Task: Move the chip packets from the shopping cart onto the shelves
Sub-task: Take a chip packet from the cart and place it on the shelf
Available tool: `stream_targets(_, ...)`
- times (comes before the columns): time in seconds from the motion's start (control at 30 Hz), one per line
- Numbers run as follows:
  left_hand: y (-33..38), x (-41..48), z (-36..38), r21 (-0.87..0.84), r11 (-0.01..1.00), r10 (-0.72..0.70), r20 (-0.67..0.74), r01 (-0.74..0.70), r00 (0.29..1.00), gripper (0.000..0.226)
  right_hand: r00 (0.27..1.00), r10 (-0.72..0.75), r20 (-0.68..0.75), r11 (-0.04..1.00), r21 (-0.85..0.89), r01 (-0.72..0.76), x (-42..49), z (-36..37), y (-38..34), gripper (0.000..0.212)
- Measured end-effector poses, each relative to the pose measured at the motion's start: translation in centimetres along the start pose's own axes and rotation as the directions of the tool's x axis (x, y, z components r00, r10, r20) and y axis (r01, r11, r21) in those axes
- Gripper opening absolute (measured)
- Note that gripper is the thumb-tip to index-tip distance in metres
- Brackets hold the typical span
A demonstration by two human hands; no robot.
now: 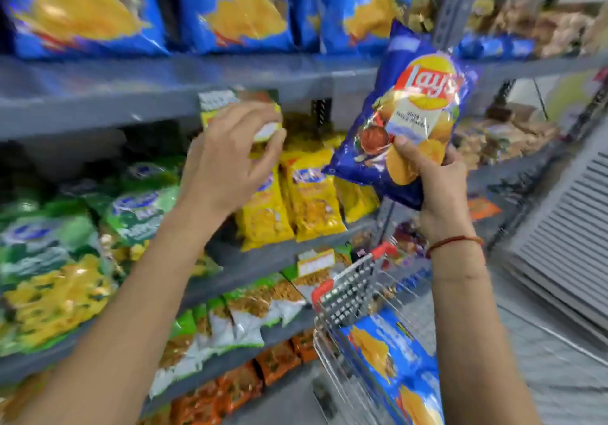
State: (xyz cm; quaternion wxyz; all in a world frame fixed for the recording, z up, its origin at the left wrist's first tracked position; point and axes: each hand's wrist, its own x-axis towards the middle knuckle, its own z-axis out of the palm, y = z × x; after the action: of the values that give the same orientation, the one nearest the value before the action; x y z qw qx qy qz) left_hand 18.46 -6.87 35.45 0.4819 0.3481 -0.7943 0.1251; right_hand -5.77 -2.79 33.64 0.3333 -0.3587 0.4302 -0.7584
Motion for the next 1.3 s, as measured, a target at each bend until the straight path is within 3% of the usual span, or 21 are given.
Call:
stream_targets(0.07,-1.4,1.3,-4.5,0.094,0.995,-0.028,-0.105,0.038,0.994,0.025,0.993,-0.052,0.102,0.998,0.046,0.047,-0.3,4.7,-2.4,0.061)
stream_targets(0.2,-5.0,1.6,-12.4,0.283,0.947,-0.087,-0.239,0.155,0.967,0.027,0.952,-0.135,0.276,0.986,0.132,0.102,-1.4,13.1,-5.1,0.037)
stream_targets(0.47,-11.2,-3.6,-23.9,0.519,0.72,-0.355,-0.297,0.462,0.887,0.049,0.826,-0.128,0.549,0.983,0.179,0.034,-6.1,29.3,-5.5,0.024)
stream_targets(0.77,-14.8,-7.4,-26.5,0.663,0.548,-0.582,-0.136,0.511,0.802,0.077,0.723,-0.111,0.682,0.993,0.099,0.059,-10.6,41.5,-1.1,0.043)
stream_targets(1.0,-15.8,-8.9,-26.2,0.739,0.51,-0.586,-0.077,0.441,0.807,0.081,0.687,-0.058,0.725,0.988,-0.058,0.145,-11.8,47.6,3.6,0.107)
stream_targets(1.2,-16.2,-9.5,-25.8,0.715,0.542,-0.533,-0.113,0.441,0.839,0.075,0.704,0.015,0.71,0.978,-0.157,0.137,-12.6,48.0,4.0,0.086)
stream_targets(1.3,-16.3,-9.5,-25.7,0.724,0.536,-0.527,-0.115,0.434,0.842,0.075,0.719,0.023,0.694,0.973,-0.181,0.143,-12.3,47.6,4.1,0.095)
